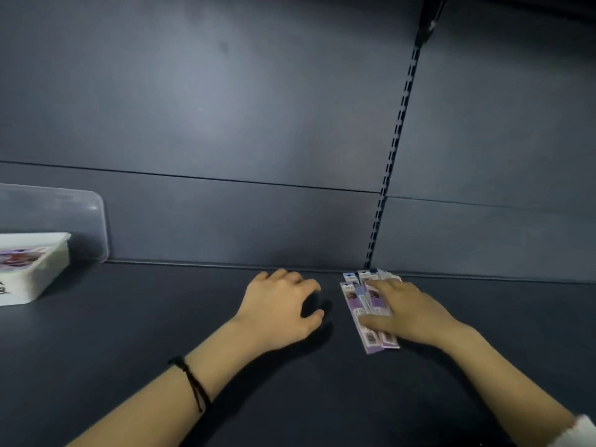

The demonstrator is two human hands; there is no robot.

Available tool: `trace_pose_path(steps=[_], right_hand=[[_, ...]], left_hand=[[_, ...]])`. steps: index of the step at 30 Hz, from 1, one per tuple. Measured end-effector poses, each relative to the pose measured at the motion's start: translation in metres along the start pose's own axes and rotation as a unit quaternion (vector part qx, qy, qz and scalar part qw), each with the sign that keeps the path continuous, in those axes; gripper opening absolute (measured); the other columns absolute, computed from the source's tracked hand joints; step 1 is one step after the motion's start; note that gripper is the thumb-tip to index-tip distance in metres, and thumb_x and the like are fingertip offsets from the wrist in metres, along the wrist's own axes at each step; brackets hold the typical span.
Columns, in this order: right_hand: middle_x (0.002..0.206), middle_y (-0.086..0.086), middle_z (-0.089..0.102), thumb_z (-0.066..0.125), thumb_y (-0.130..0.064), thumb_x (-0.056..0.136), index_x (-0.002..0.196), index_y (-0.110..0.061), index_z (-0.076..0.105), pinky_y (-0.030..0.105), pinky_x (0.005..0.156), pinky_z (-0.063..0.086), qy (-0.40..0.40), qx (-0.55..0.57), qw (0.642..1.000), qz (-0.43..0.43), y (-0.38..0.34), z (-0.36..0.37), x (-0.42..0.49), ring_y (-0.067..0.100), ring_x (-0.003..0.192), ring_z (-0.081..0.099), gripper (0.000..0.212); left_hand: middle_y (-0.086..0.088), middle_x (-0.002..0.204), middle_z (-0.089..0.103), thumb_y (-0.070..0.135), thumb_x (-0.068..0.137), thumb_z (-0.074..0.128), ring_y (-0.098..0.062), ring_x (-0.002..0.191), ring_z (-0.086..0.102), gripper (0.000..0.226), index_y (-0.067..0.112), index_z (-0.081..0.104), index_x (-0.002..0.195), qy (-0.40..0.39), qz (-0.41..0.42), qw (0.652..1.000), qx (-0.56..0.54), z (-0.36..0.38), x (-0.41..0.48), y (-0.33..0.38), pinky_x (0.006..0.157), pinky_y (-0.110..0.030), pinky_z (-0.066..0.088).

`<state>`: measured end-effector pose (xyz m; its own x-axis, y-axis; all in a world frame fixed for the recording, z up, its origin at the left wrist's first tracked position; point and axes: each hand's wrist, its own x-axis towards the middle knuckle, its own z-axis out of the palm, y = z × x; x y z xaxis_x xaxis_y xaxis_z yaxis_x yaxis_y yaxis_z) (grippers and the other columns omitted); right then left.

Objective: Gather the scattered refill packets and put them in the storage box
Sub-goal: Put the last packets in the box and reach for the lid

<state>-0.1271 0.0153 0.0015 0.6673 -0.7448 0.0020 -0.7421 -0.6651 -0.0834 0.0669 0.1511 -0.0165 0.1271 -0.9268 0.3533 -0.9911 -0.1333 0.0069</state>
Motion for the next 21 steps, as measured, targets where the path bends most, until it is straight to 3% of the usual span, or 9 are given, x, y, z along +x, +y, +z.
trace_pose_path(steps=[4,11,18,21], right_hand=[[0.157,0.003,0.026,0.044,-0.077,0.078,0.151,-0.028,0.012,0.043,0.110,0.031,-0.053,0.020,0.996,0.073,0.032,0.000,0.022,0.032,0.139,0.027,0.094],[0.159,0.005,0.021,0.034,-0.090,0.067,0.153,-0.018,0.011,0.048,0.112,0.025,-0.046,0.017,0.996,0.077,0.028,0.018,0.044,0.033,0.140,0.028,0.114],[0.150,0.004,0.034,0.055,-0.068,0.078,0.145,-0.024,0.033,0.042,0.108,0.030,-0.032,0.094,0.995,0.010,0.029,0.023,0.040,0.028,0.136,0.030,0.083],[0.146,0.006,0.036,0.066,-0.045,0.081,0.141,-0.018,0.041,0.034,0.106,0.032,-0.022,0.183,0.983,-0.005,0.028,0.019,0.039,0.026,0.134,0.032,0.070]], left_hand=[[0.003,0.130,0.057,0.063,0.085,0.038,-0.020,0.123,0.047,0.056,0.033,0.048,0.132,-0.048,-0.051,0.997,0.022,0.021,0.039,0.033,0.101,-0.039,0.035],[0.007,0.129,0.058,0.064,0.085,0.034,-0.016,0.123,0.047,0.056,0.033,0.054,0.128,-0.028,-0.094,0.995,0.017,0.045,0.057,0.036,0.100,-0.035,0.035],[0.006,0.131,0.056,0.058,0.092,0.035,-0.015,0.125,0.044,0.050,0.030,0.056,0.127,-0.036,-0.099,0.994,-0.030,0.054,0.052,0.043,0.100,-0.034,0.037],[0.006,0.134,0.054,0.056,0.094,0.035,-0.014,0.127,0.041,0.048,0.030,0.056,0.128,-0.039,-0.098,0.993,-0.056,0.054,0.053,0.048,0.101,-0.034,0.038]])
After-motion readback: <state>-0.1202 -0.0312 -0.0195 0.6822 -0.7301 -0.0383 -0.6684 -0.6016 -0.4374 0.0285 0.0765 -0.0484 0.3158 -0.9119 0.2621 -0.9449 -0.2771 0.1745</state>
